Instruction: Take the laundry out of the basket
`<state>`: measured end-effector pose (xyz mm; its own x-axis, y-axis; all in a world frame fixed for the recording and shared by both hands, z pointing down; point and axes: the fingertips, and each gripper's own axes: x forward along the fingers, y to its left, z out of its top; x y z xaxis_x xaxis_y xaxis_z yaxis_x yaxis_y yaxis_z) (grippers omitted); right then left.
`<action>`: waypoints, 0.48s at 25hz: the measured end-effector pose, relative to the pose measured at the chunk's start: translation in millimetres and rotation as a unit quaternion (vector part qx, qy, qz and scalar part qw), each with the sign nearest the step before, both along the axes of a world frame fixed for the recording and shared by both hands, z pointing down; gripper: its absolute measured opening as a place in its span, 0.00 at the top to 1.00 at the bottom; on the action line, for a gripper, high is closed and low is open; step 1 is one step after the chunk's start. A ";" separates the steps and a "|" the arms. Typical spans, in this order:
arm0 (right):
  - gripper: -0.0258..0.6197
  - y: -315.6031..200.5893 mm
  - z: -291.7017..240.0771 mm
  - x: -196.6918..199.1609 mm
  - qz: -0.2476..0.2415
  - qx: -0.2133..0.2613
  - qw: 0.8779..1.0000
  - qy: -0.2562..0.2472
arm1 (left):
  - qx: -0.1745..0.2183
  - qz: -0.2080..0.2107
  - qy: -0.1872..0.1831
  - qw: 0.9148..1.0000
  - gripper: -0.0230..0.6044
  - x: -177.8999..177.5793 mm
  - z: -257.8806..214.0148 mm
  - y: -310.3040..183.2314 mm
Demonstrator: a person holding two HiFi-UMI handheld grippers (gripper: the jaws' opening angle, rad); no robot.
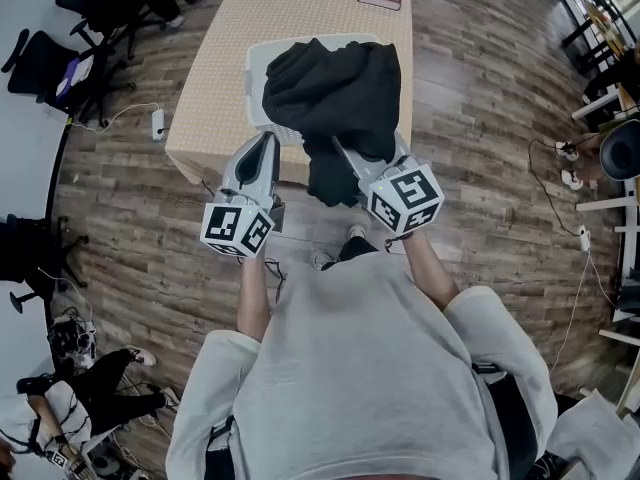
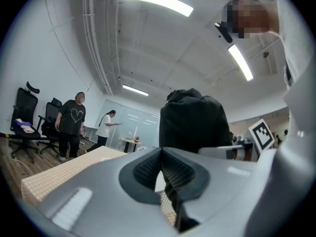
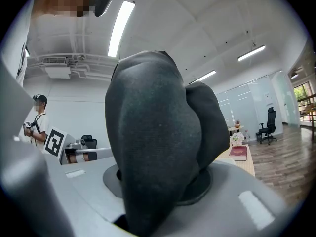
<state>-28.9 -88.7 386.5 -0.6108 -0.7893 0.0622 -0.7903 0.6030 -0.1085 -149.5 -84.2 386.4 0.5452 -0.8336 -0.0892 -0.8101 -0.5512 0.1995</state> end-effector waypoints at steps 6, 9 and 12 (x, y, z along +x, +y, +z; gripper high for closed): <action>0.77 29.6 4.7 10.9 -0.003 -0.007 1.000 -0.001 | -0.001 -0.002 0.001 1.000 0.94 14.5 -0.7 26.8; 0.77 42.6 9.3 26.2 -0.006 -0.012 1.000 -0.005 | -0.002 -0.004 -0.001 1.000 0.94 32.8 0.3 39.3; 0.77 73.6 14.8 57.2 -0.012 -0.014 1.000 -0.011 | -0.004 -0.007 -0.007 1.000 0.94 67.3 4.8 71.0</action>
